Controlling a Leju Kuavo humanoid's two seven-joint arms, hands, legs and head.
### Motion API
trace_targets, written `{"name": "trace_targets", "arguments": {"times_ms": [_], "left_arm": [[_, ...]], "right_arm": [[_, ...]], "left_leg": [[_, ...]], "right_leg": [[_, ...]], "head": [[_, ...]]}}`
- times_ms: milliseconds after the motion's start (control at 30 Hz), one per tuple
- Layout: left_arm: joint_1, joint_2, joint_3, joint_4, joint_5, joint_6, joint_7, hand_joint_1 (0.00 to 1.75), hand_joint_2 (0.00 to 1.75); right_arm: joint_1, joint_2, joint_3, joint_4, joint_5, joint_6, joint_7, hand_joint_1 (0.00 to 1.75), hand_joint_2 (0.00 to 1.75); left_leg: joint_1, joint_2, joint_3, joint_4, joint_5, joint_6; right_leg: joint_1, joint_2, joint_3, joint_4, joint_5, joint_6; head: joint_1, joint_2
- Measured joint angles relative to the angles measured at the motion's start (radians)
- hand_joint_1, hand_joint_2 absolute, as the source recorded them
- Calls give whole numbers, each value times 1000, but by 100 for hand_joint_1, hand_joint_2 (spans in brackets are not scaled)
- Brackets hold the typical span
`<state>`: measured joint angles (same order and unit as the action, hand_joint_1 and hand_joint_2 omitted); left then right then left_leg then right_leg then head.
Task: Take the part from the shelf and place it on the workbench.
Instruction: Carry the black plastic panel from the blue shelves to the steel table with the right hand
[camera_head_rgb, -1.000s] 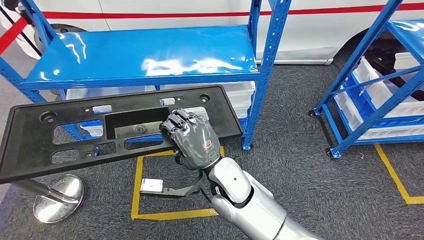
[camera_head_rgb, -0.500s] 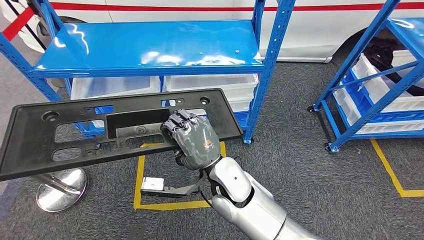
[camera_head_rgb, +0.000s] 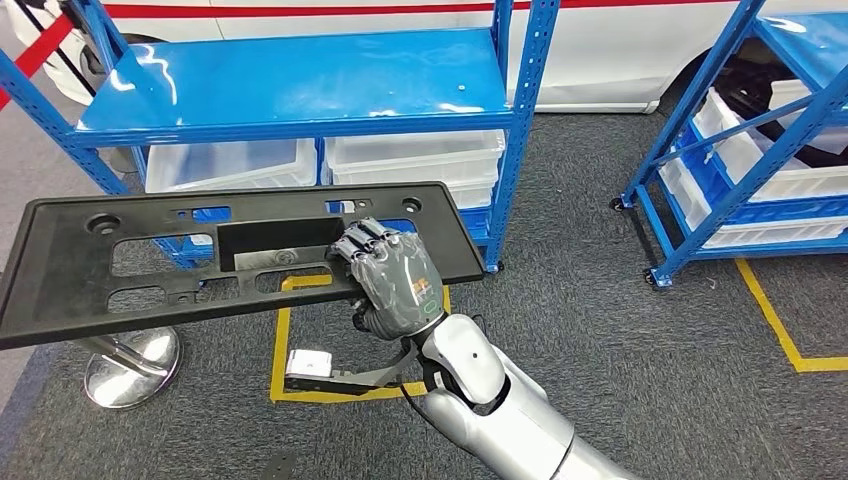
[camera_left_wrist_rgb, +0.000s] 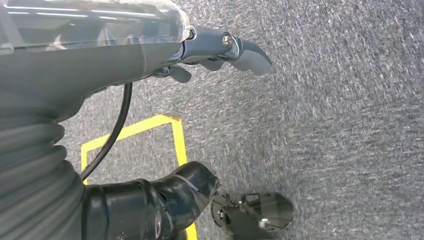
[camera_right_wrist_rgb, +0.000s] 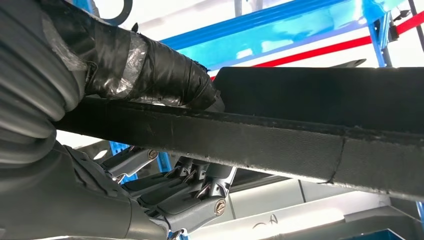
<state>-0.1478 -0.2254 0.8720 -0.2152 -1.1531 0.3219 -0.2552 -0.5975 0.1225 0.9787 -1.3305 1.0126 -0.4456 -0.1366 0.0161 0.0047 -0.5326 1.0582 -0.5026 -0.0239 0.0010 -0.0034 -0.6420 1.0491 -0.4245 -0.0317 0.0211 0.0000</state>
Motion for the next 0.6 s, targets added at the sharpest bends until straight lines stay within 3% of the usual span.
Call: {"name": "trace_targets", "arguments": {"times_ms": [67, 133, 167, 233, 300, 333, 367, 400, 433, 500, 533, 600], "left_arm": [[0, 0, 0, 0, 0, 2, 0, 0, 175], [1, 0, 0, 0, -1, 4, 0, 0, 175], [0, 0, 0, 0, -1, 5, 0, 0, 175], [-2, -1, -1, 0, -2, 6, 0, 0, 175], [-1, -1, -1, 0, -2, 6, 0, 0, 175], [-1, -1, 0, 0, -2, 6, 1, 0, 175], [0, -1, 0, 0, -2, 6, 1, 0, 175], [1, -1, 0, 0, -2, 6, 1, 0, 175], [1, -1, 0, 0, -2, 5, 1, 0, 175], [1, -2, 0, 0, -2, 5, 1, 0, 175], [1, -3, 0, 0, -2, 5, 1, 0, 175], [1, -3, 0, 0, -2, 5, 2, 0, 175]], "right_arm": [[0, 0, -1, -1, -3, 0, -4, 175, 175], [0, 0, -2, -1, -6, 0, -11, 175, 175], [0, 0, -2, -2, -7, 0, -14, 175, 175], [0, -1, -4, -3, -9, 0, -18, 175, 175], [3, -2, -4, -4, -13, 0, -19, 175, 175], [5, -2, -4, -4, -15, 0, -20, 175, 175], [7, -3, -4, -4, -18, 0, -19, 175, 175], [8, -4, -5, -4, -20, 0, -19, 175, 175], [8, -4, -6, -4, -22, -1, -19, 175, 175], [8, -4, -7, -6, -24, -4, -19, 175, 175], [8, -4, -7, -6, -23, -6, -19, 175, 175], [8, -4, -8, -8, -22, -10, -18, 175, 175]], "left_leg": [[-6, -2, 22, -44, -4, 9], [-5, 0, 14, -53, 10, 21], [-2, 2, 9, -57, 20, 29], [2, 6, -6, -63, 41, 42], [2, 6, -30, -61, 56, 47], [2, 7, -42, -58, 63, 46], [1, 7, -54, -55, 70, 45], [1, 7, -65, -51, 75, 44], [1, 6, -74, -46, 79, 42], [0, 6, -88, -37, 85, 34], [0, 6, -92, -35, 90, 28], [-1, 6, -96, -37, 102, 15]], "right_leg": [[0, 0, -5, -1, 12, 12], [-1, 0, -7, -4, 21, 24], [-1, 1, -13, 6, 8, 30], [-3, 3, -41, 78, -62, 38], [-6, 3, -82, 207, -144, 44], [-7, 3, -92, 253, -159, 46], [-8, 3, -85, 269, -156, 46], [-8, 3, -57, 241, -135, 45], [-8, 3, -11, 179, -108, 42], [-4, 3, 76, 44, -85, 32], [0, 4, 98, 5, -84, 27], [5, 4, 98, -12, -80, 19]], "head": [[0, 0], [0, 0], [1, 0], [2, 0], [2, 0], [2, 0], [2, 0], [2, 0], [2, 0], [2, 0], [2, 0], [1, 0]]}}
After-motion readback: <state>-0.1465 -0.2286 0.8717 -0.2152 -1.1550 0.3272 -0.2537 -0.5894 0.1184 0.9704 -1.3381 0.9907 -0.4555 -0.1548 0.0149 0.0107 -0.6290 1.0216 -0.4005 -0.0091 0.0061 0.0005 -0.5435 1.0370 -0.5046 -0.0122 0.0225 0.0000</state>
